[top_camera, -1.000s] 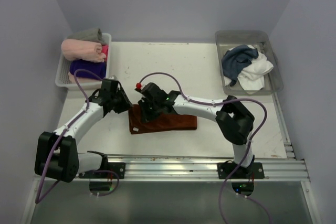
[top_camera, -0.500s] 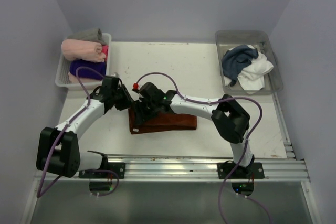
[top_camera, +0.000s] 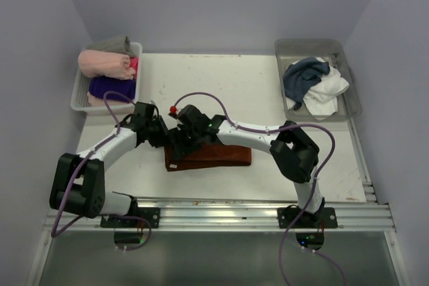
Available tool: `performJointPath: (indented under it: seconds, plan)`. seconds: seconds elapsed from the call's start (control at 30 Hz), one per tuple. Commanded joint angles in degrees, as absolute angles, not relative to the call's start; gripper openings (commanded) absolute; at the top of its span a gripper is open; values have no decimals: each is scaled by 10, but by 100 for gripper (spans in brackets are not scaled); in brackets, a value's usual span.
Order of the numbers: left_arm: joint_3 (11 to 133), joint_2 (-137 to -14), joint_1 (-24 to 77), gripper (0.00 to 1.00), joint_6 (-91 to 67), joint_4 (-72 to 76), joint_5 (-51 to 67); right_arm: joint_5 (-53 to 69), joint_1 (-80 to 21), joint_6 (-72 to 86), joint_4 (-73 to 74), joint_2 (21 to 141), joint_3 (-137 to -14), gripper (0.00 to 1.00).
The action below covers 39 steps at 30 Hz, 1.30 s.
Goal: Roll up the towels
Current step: Fold the towel
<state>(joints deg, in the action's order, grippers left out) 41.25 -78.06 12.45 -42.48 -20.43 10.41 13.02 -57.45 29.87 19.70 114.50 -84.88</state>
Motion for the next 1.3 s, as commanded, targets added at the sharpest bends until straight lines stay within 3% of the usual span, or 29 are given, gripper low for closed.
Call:
performJointPath:
  seconds: [0.0, 0.07, 0.3, 0.87, 1.0, 1.03, 1.17, 1.27]
  plan:
    - [410, -792, 127, 31, -424, -192, 86, 124, -576, 300, 193, 1128, -855, 56]
    - [417, -801, 127, 31, -422, -202, 66, 112, -576, 296, 201, 1124, -856, 57]
    - [432, -809, 124, 31, -417, -231, 7, 70, -576, 286, 224, 1096, -836, 79]
    - [428, -824, 124, 30, -403, -224, 11, -67, -567, 275, 259, 990, -781, 80]
    - [441, -788, 124, 31, -385, -231, 24, -41, -513, 288, 253, 977, -759, 63]
    - [443, -775, 125, 31, -374, -231, 27, -33, -485, 291, 244, 976, -751, 48]
    - [462, -737, 131, 32, -352, -244, 40, -11, -429, 286, 245, 997, -741, 20]
    - [461, -735, 147, 32, -352, -249, 56, -10, -401, 274, 250, 1023, -747, 13]
